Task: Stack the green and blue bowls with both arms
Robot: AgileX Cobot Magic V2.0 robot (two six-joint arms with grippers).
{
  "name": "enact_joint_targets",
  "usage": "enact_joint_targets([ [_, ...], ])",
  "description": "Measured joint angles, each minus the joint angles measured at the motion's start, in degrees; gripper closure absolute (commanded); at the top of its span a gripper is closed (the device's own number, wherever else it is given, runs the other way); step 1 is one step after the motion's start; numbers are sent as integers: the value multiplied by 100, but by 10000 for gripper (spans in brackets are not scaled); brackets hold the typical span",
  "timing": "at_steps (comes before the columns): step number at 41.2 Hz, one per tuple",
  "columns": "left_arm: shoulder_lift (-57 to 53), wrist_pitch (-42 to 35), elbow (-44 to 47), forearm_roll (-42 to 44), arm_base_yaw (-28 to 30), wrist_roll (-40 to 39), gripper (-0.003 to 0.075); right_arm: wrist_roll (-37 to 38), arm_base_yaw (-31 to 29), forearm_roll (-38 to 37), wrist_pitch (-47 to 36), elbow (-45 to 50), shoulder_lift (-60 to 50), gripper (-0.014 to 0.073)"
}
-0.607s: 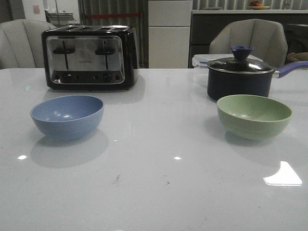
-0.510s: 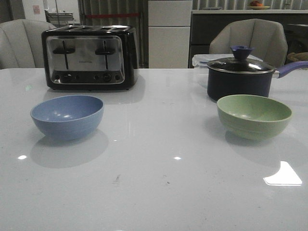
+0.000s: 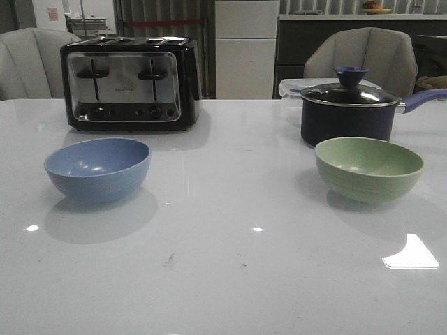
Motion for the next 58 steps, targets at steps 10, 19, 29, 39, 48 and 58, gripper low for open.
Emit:
enact_joint_targets([
  [10, 0, 0, 0, 0, 0, 0, 627, 0, 0, 0, 0, 0, 0, 567],
  [19, 0, -230, -50, 0, 0, 0, 627, 0, 0, 0, 23, -44, 0, 567],
  [29, 0, 380, -1276, -108, 0, 0, 627, 0, 0, 0, 859, -1207, 0, 567],
  [39, 753, 1800, -3006, -120, 0, 0, 627, 0, 0, 10, 1889, -2766, 761, 567],
  [48, 1794, 2834, -3743, -120, 0, 0, 627, 0, 0, 10, 2740, -3544, 1842, 567],
  [58, 2598, 3499, -3756, -120, 0, 0, 627, 0, 0, 10, 3293, -3556, 2761, 567],
])
